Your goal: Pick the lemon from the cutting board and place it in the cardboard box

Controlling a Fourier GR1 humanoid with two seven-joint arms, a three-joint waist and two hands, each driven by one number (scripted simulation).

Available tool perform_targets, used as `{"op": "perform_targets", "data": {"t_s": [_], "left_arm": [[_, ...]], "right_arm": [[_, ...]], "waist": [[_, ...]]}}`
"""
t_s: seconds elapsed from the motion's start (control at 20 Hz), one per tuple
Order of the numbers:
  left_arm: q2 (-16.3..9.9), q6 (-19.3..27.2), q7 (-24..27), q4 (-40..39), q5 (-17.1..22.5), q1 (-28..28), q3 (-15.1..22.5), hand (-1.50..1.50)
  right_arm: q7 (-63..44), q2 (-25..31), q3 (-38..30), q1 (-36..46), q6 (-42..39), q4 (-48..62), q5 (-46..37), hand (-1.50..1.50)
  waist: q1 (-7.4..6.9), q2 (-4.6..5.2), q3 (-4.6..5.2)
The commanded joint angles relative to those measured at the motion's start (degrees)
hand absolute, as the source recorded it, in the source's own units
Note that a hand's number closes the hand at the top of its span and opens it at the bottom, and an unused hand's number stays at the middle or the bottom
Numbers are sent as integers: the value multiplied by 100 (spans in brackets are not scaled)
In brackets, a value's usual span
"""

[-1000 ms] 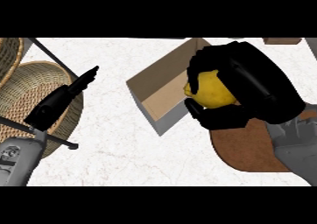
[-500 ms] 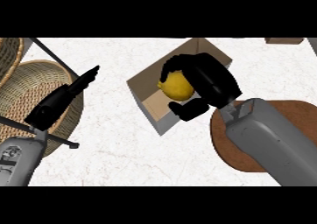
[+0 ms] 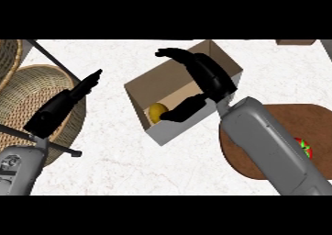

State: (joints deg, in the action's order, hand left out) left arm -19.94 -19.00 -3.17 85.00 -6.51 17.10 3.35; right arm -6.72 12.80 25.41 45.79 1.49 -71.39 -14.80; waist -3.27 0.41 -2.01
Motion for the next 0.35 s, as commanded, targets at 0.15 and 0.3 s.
{"op": "perform_targets", "data": {"t_s": [0.15,0.3], "left_arm": [[961,488,-12,7,278,-343,-5,0],[871,340,106,128,362,-504,-182,0]], "right_arm": [[876,-353,-1348,-168,177,411,1318,-150],[1042,-358,-1728,-217,44,618,1692,-150]], "waist": [[134,60,186],[126,21,193]]}}
